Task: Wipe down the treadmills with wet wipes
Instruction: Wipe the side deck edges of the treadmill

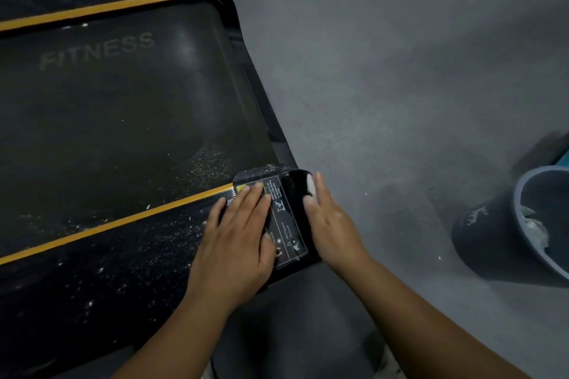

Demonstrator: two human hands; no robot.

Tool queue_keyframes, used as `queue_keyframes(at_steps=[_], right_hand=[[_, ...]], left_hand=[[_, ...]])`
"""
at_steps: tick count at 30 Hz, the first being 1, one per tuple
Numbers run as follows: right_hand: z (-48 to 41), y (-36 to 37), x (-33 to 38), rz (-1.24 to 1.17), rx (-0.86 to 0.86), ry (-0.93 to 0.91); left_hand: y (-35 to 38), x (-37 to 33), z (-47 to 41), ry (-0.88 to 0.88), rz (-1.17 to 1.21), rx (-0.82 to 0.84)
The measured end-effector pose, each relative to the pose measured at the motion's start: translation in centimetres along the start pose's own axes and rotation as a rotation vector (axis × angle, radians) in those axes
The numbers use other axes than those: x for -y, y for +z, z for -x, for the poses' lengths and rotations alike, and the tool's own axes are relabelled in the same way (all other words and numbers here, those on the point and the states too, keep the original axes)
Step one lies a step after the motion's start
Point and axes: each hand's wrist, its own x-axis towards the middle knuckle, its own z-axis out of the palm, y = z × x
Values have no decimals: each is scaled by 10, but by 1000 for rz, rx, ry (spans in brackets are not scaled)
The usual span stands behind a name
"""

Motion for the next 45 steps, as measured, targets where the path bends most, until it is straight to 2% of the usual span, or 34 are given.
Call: queue_keyframes(at_steps=[2, 4, 7, 9, 12, 14, 16, 17, 18, 21, 22, 27, 32, 35, 37, 40, 42, 45], right_hand=[[-12, 7, 13, 142, 8, 11], [4, 11, 23, 230, 4, -143], [41, 2, 10, 382, 86, -389], [28, -3, 9, 375, 88, -354], [-1, 9, 31, 395, 3, -182], [9, 19, 41, 512, -19, -286], [34, 18, 32, 575, 41, -461], [40, 13, 23, 566, 69, -489], [38, 7, 15, 529, 79, -448], [-7, 3, 18, 368, 16, -124], [-23, 8, 26, 375, 9, -80], [-25, 19, 46, 435, 22, -293], [-38, 27, 58, 447, -69, -233], [-39, 44, 76, 503, 29, -336], [-36, 31, 67, 499, 102, -408], [-44, 5, 48, 497, 48, -292], [-50, 12, 53, 501, 15, -216], [-39, 33, 70, 510, 46, -340]], left_hand=[[-1, 0, -1, 2, -6, 0], [-1, 2, -1, 3, -3, 11], [-5, 2, 2, 8, 35, 35], [-8, 6, 3, -9, 33, 37], [-9, 22, 8, -67, -21, 20], [-7, 33, 12, -77, -33, 15], [-6, 36, 13, -69, -33, 18], [-6, 35, 12, -68, -32, 31], [-7, 34, 12, -73, -31, 35], [-8, 32, 12, -93, -17, 27], [-8, 33, 12, -96, -12, 24], [-8, 35, 13, -93, 14, 15], [-6, 35, 10, -73, 20, -1], [-6, 36, 11, -76, 26, 10], [-7, 35, 12, -85, 37, 6], [-7, 35, 12, -84, 39, -11], [-6, 35, 12, -82, 34, -18], [-7, 35, 12, -82, 38, -15]])
